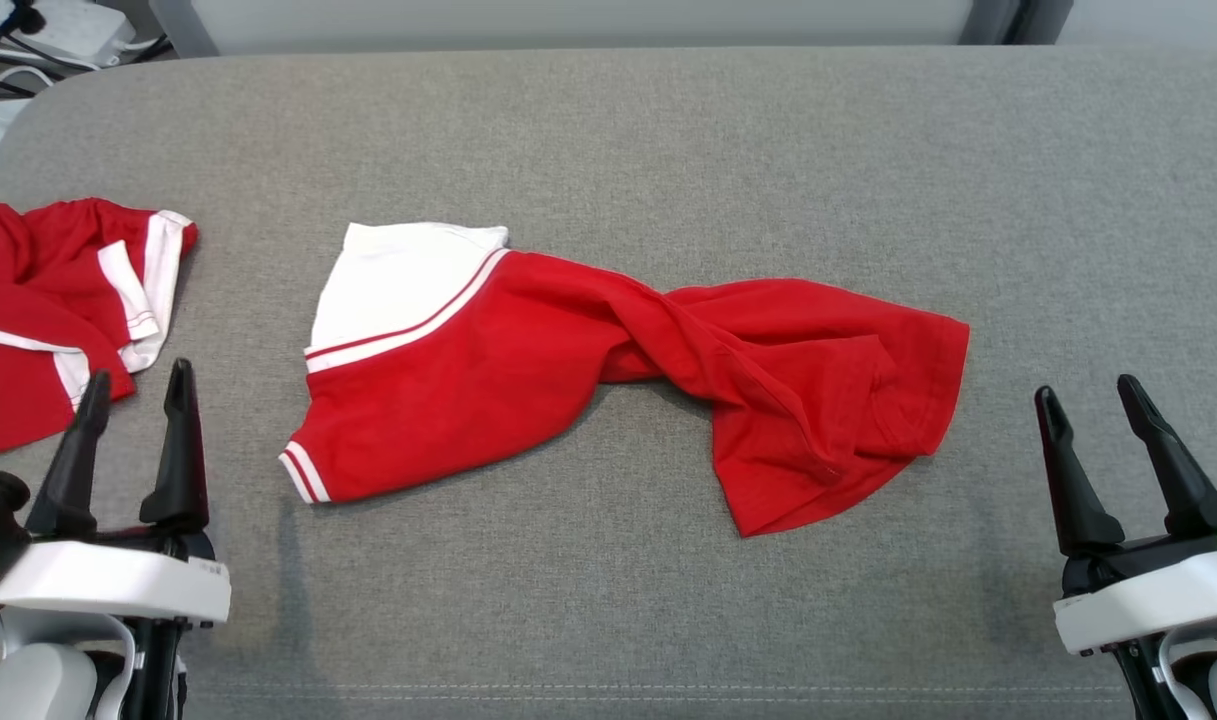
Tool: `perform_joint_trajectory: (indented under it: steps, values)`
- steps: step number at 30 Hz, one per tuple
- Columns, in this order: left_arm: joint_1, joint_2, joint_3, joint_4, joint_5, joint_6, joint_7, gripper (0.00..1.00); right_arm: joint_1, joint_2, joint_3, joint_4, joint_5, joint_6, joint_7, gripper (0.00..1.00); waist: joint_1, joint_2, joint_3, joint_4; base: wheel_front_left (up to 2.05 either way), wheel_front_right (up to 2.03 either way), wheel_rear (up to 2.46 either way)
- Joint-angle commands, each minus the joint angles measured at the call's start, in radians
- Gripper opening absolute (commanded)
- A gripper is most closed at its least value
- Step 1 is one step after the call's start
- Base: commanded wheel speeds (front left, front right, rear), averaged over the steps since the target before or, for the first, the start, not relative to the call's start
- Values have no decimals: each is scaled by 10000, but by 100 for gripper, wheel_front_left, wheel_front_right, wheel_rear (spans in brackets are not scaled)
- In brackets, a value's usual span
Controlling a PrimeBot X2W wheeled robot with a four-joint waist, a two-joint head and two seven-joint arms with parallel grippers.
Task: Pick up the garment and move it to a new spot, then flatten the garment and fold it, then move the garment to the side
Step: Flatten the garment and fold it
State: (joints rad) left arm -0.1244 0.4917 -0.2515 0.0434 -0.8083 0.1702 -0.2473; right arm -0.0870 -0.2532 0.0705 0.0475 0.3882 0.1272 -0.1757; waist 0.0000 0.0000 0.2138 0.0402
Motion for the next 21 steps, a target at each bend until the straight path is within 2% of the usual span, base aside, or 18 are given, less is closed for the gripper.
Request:
perform_joint_trajectory:
  steps: [1,2,6,11,21]
  values:
    - [-147,340,560,-589,335,326,-89,100,-36,-128,146,-276,-127,35,106,100,0,0,-120,80,0,0,0]
    - [-90,250,683,-1073,715,703,-112,100,-70,-103,218,-287,-202,35,198,100,0,0,-238,122,0,0,0]
    - [291,42,768,-1597,1174,1109,-131,100,14,-5,389,-252,-231,35,342,100,0,0,-555,135,0,0,0]
    - [971,-67,587,-1583,1477,1122,-137,100,449,186,589,-134,-181,35,455,100,0,0,-1062,102,0,0,0]
    - [1605,68,394,-1175,1690,1082,-121,100,1137,328,811,-4,-303,35,535,100,0,0,-1636,-31,0,0,0]
